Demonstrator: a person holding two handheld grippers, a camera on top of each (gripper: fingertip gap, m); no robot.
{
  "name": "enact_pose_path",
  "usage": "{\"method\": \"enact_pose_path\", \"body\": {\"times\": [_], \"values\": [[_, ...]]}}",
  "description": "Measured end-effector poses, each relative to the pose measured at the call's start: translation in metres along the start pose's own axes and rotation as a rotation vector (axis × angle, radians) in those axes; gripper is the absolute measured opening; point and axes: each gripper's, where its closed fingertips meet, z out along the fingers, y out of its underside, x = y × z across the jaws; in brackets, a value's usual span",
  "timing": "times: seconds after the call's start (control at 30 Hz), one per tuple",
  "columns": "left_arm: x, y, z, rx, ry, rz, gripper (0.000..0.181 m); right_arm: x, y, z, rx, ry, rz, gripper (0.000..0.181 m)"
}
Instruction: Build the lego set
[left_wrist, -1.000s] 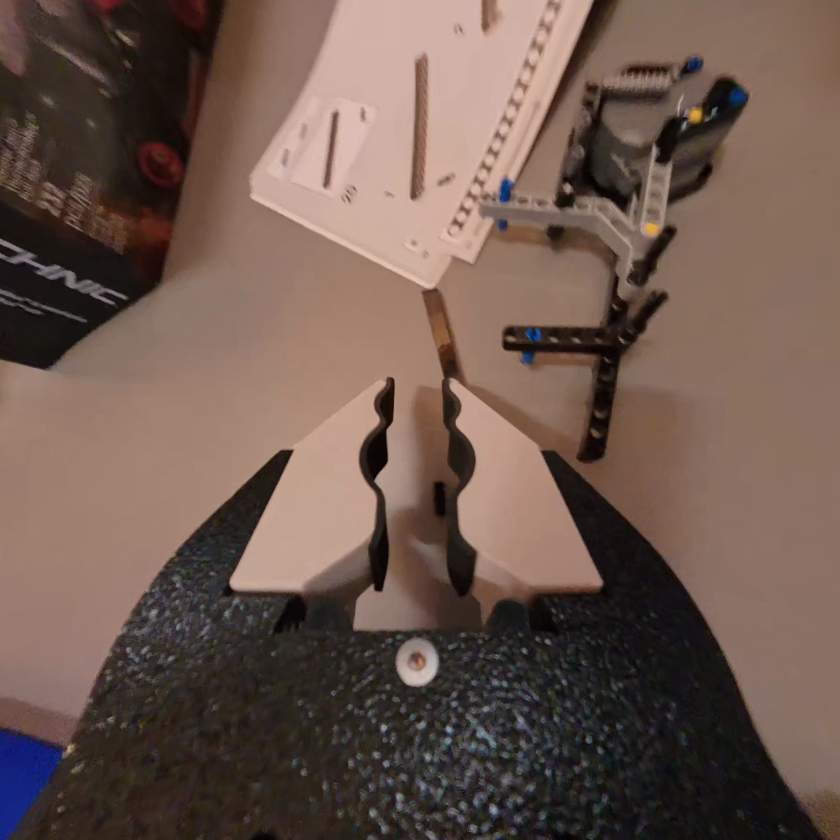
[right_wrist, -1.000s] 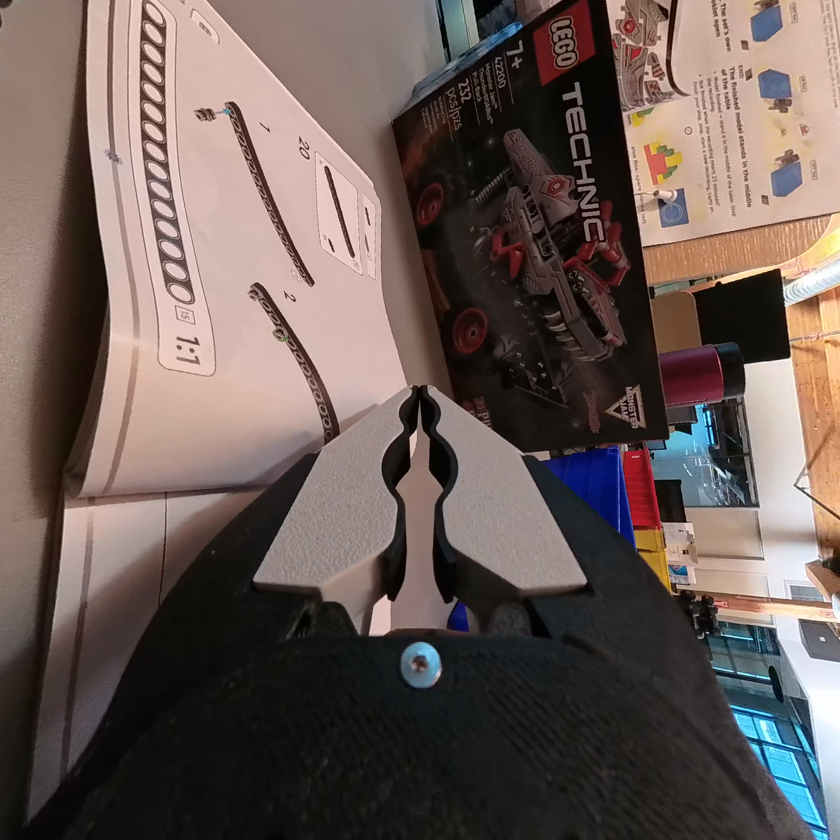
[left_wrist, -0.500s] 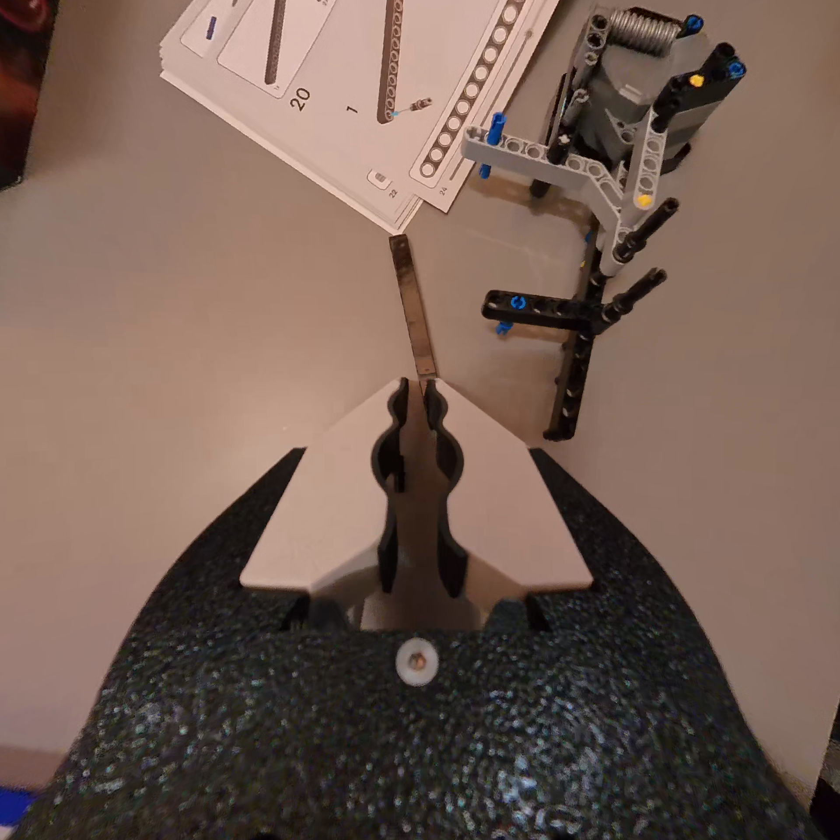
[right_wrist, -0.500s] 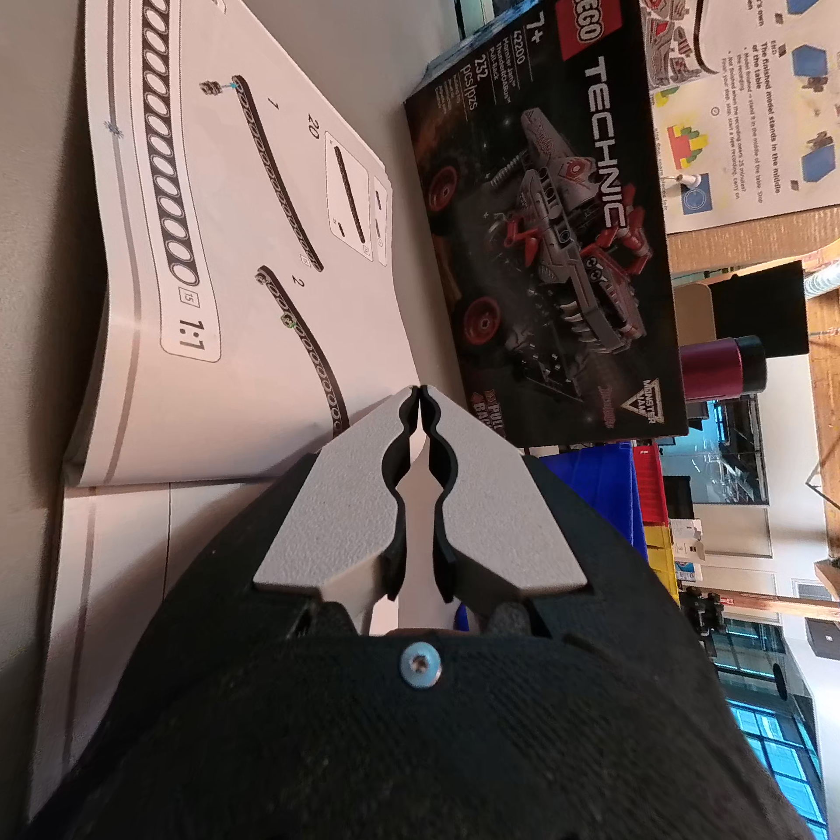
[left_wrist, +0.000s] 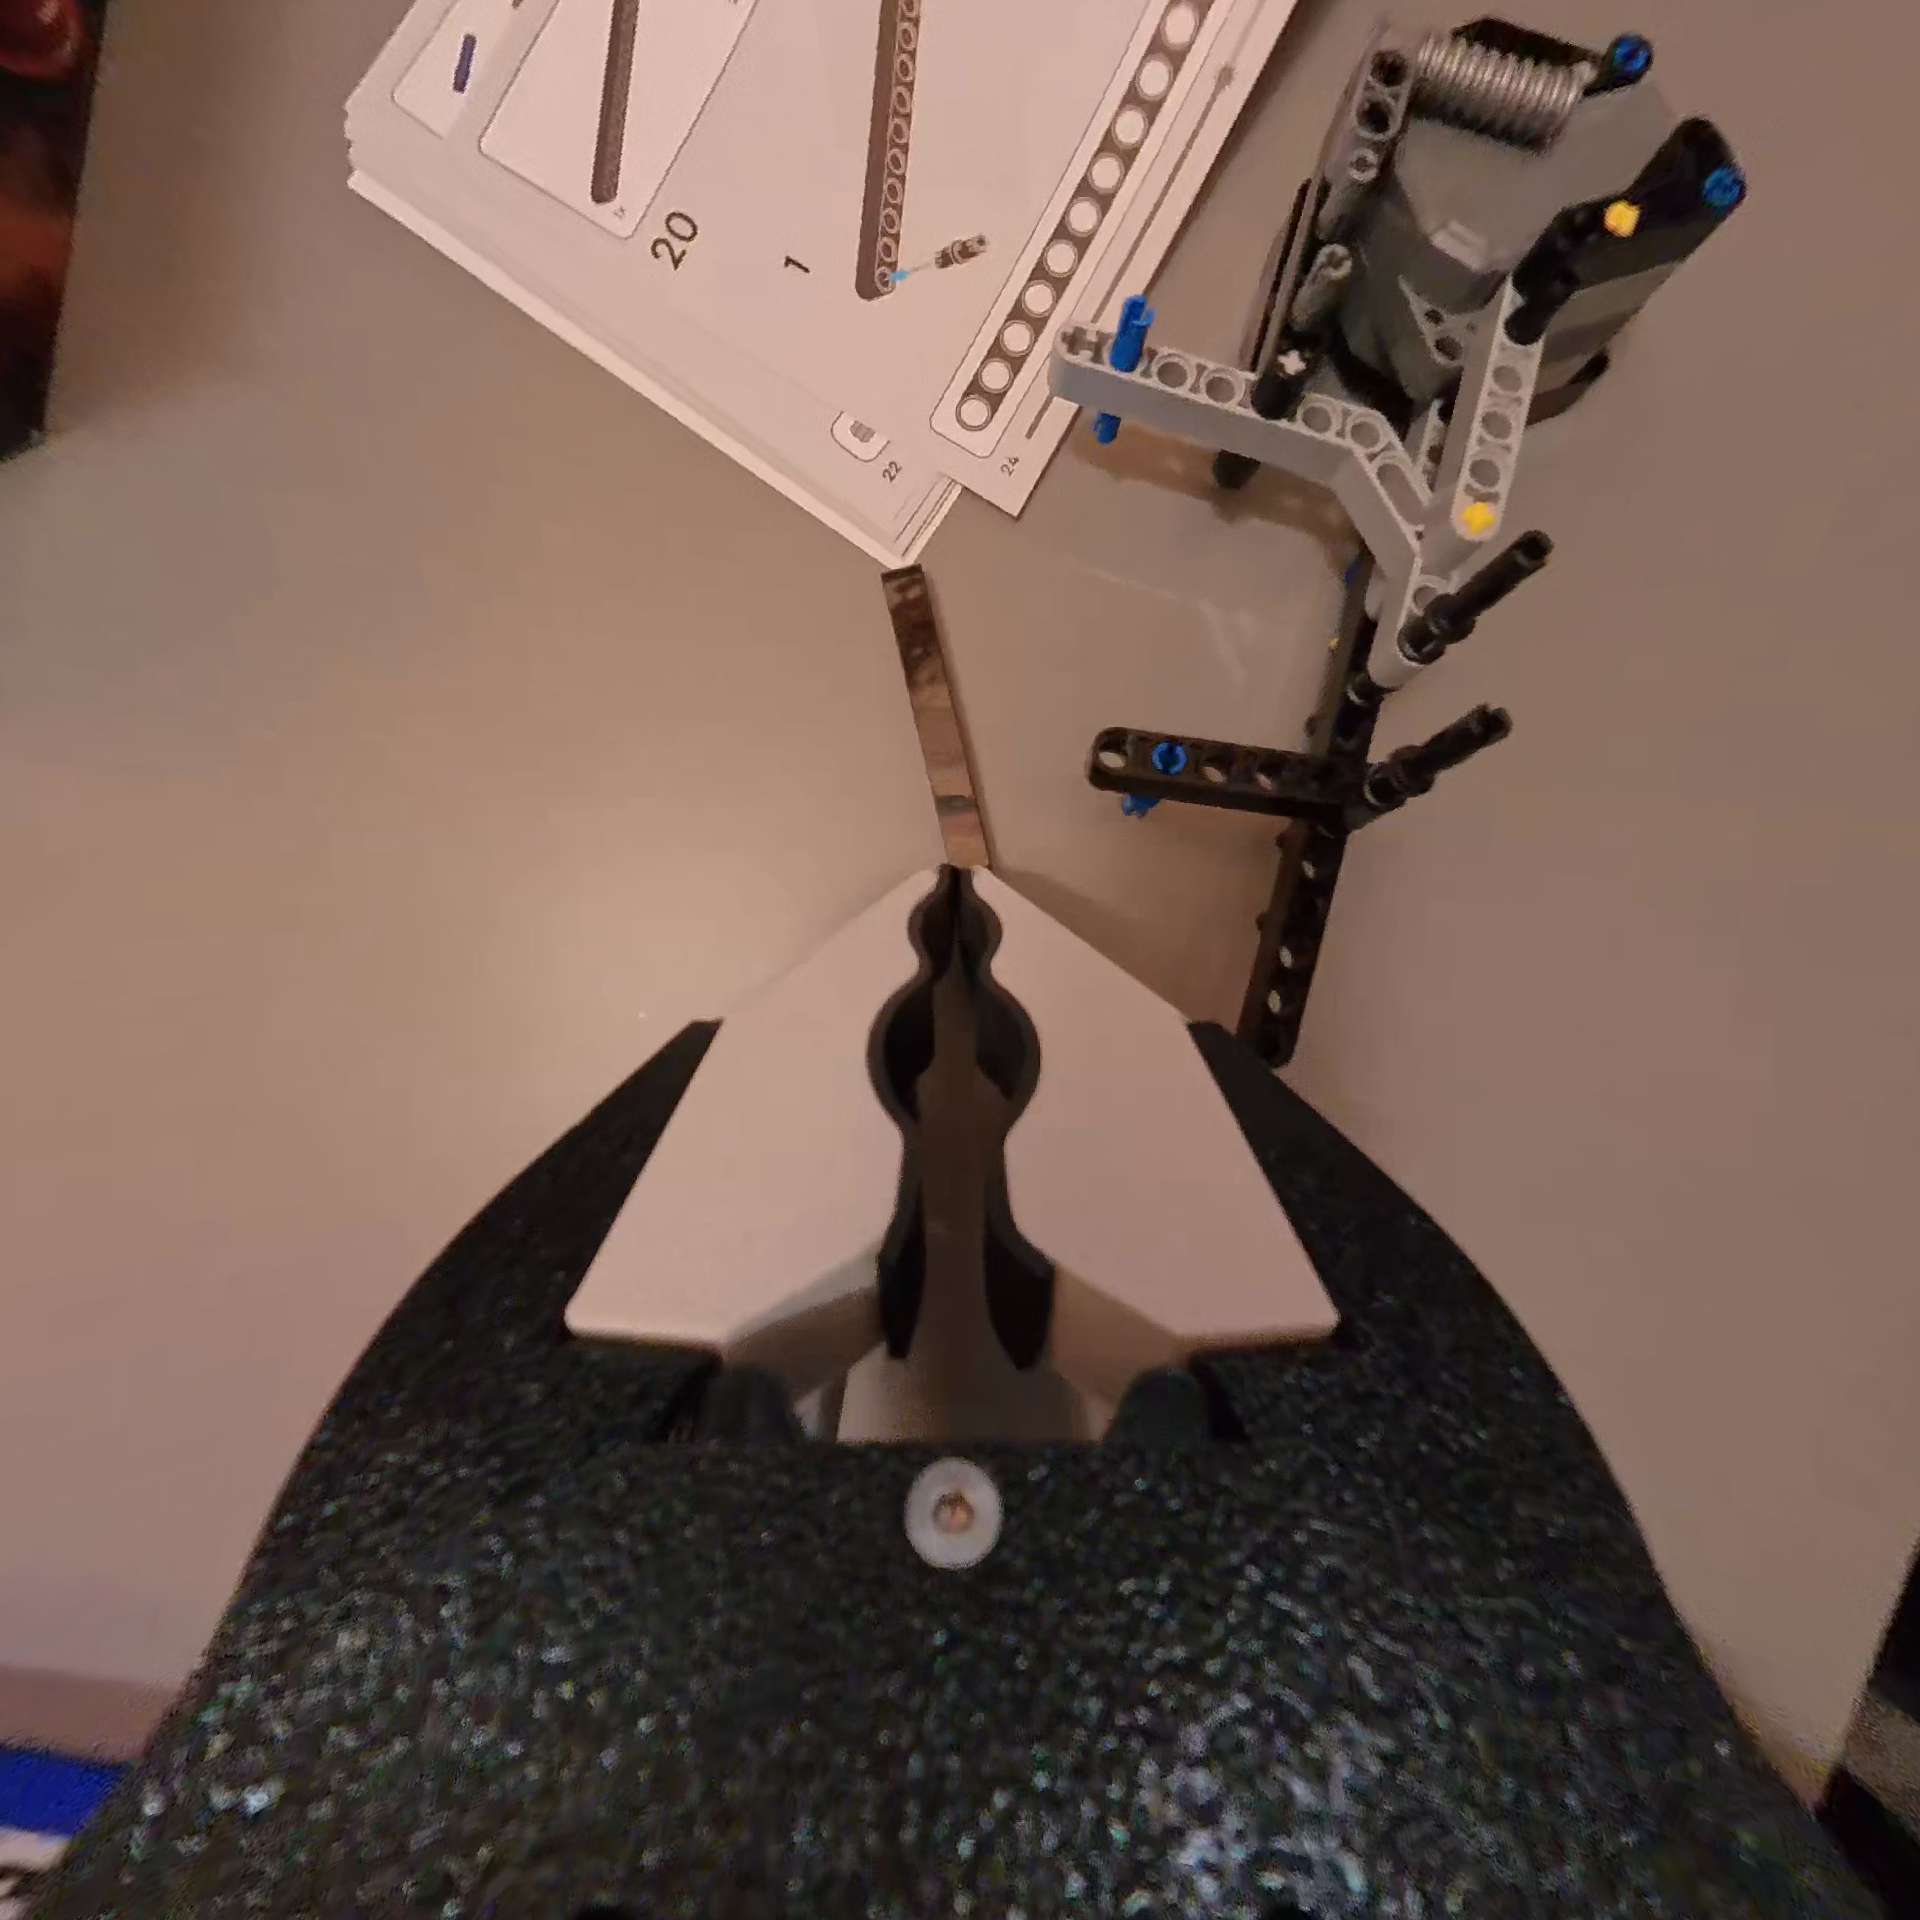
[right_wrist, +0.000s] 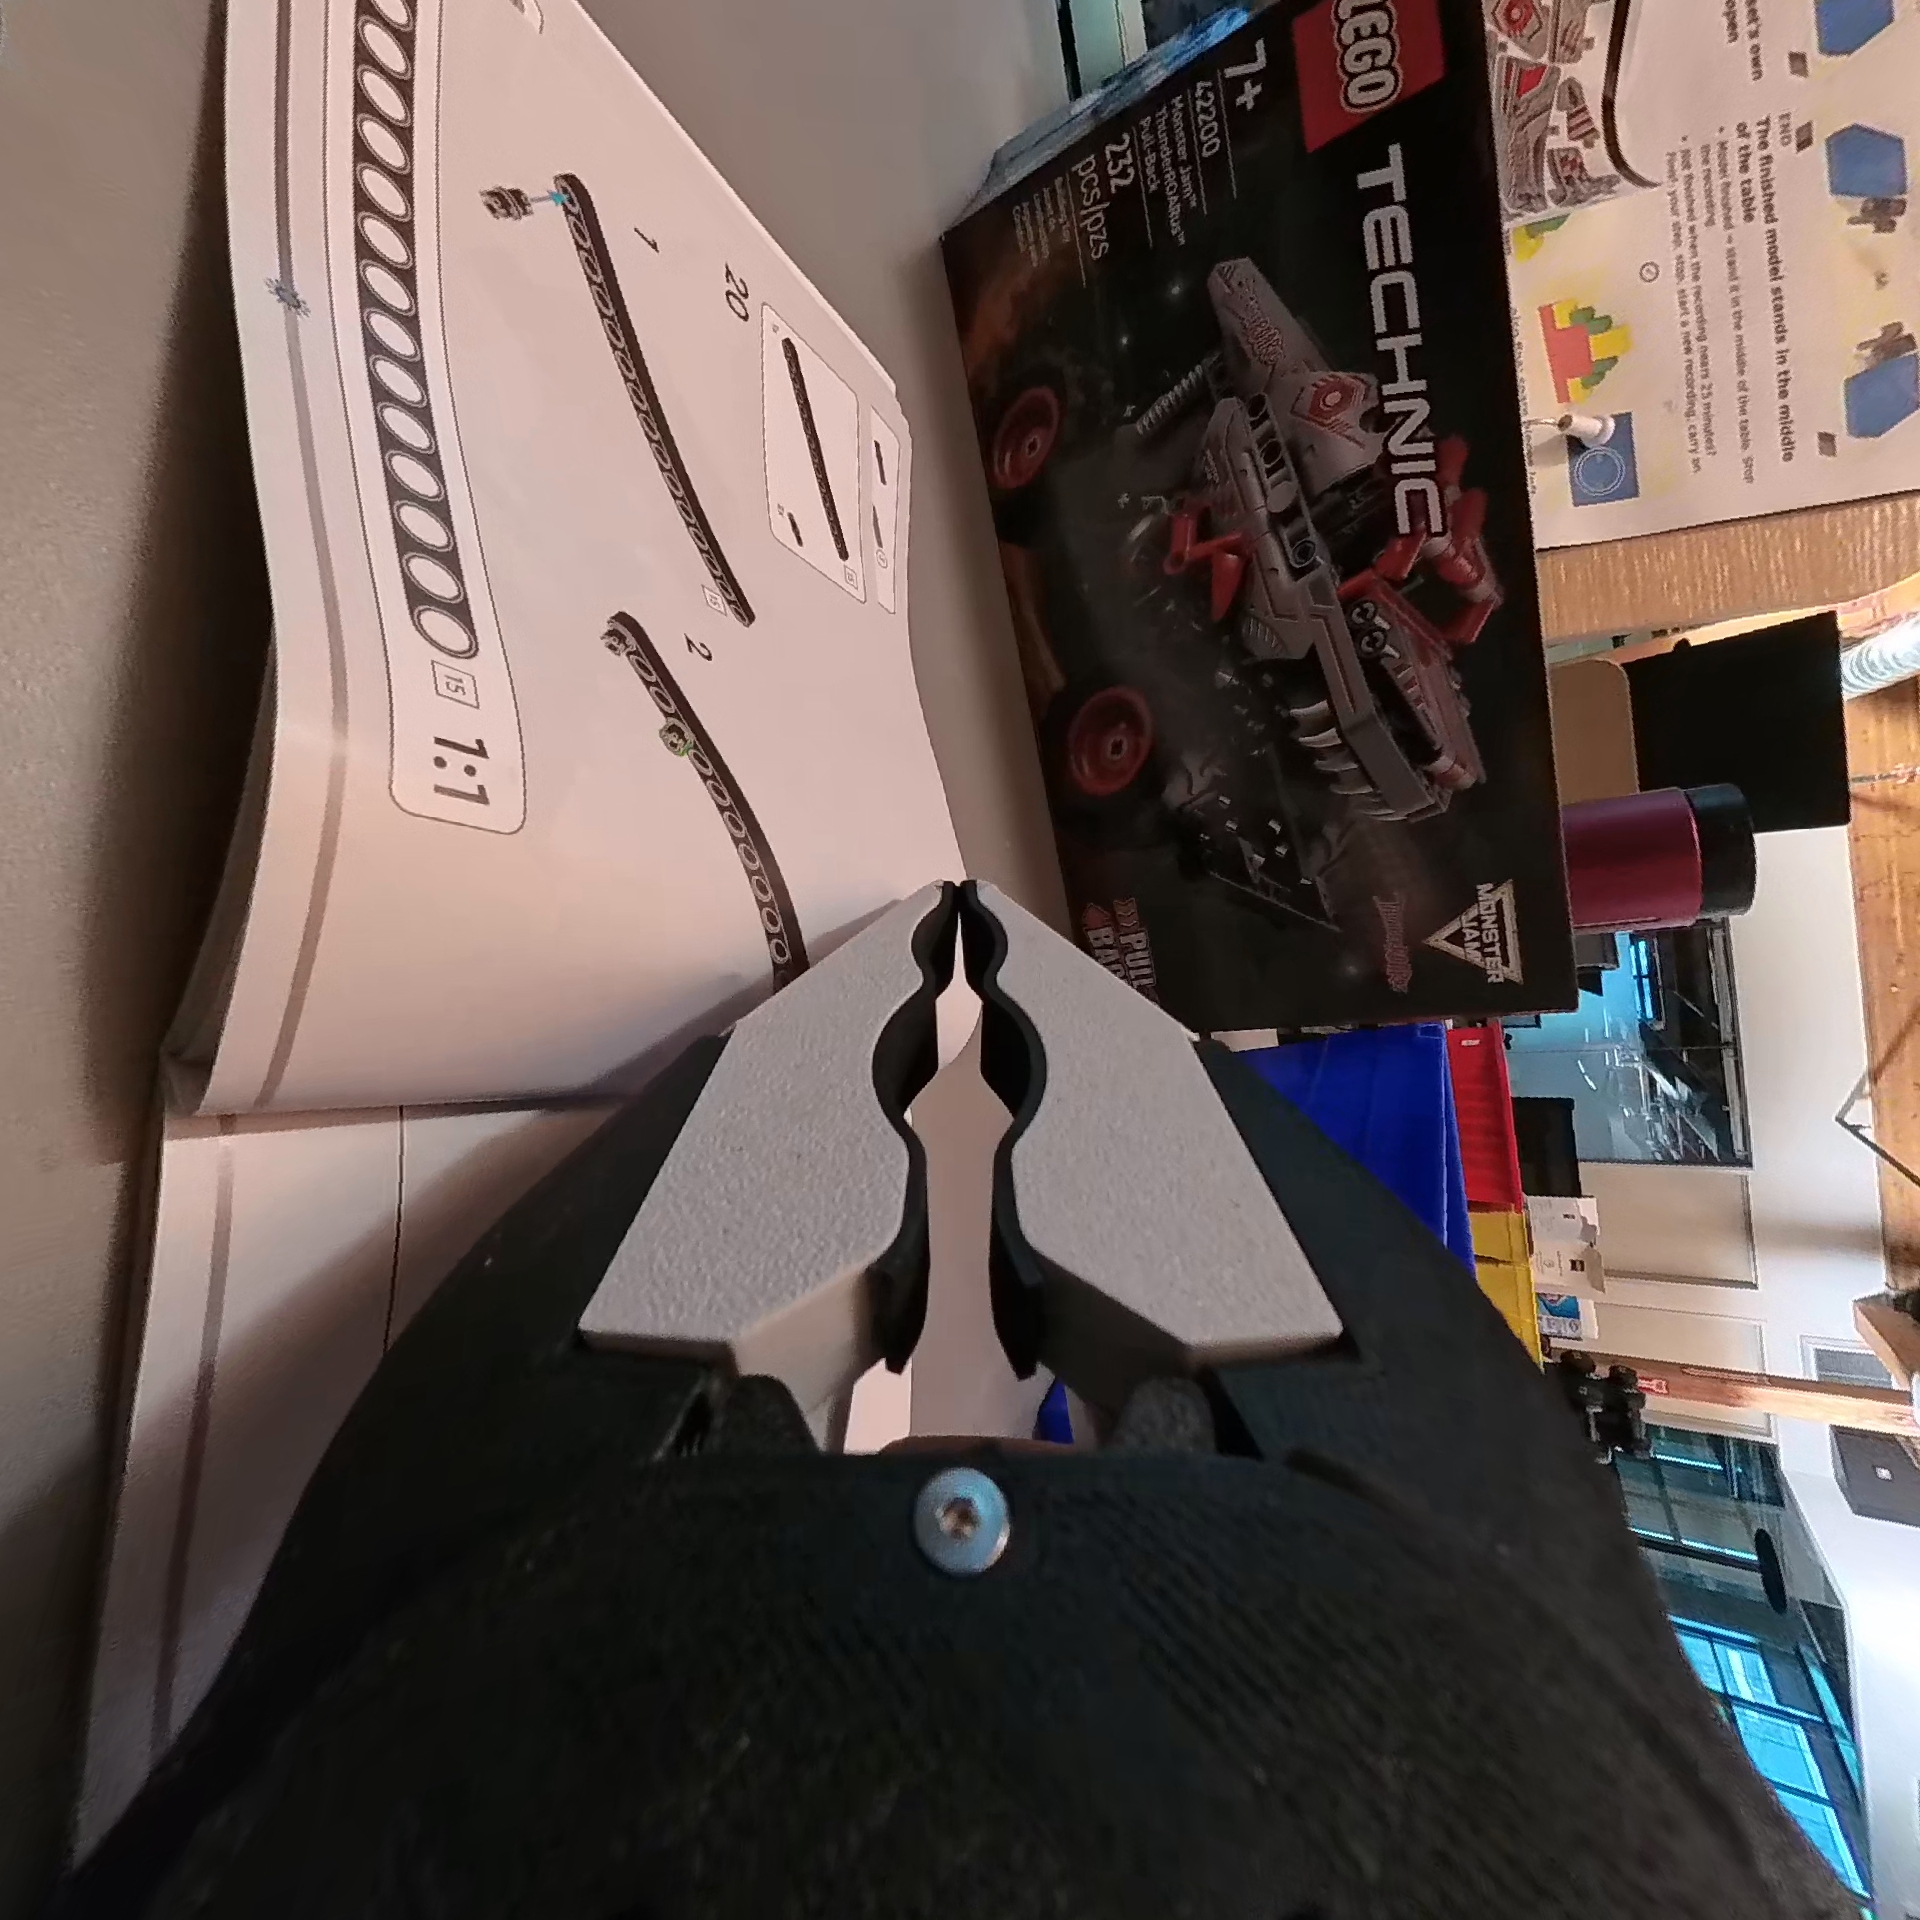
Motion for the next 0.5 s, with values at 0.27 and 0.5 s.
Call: {"method": "enact_pose_path", "body": {"times": [0.27, 0.5], "values": [[0.001, -0.008, -0.004, 0.029, -0.006, 0.003, 0.013, 0.004, -0.006, -0.003, 0.019, 0.014, 0.001, 0.0], [-0.005, 0.002, 0.005, -0.032, -0.035, 0.055, 0.005, -0.012, -0.039, -0.016, 0.231, -0.24, 0.365, 0.016]]}}
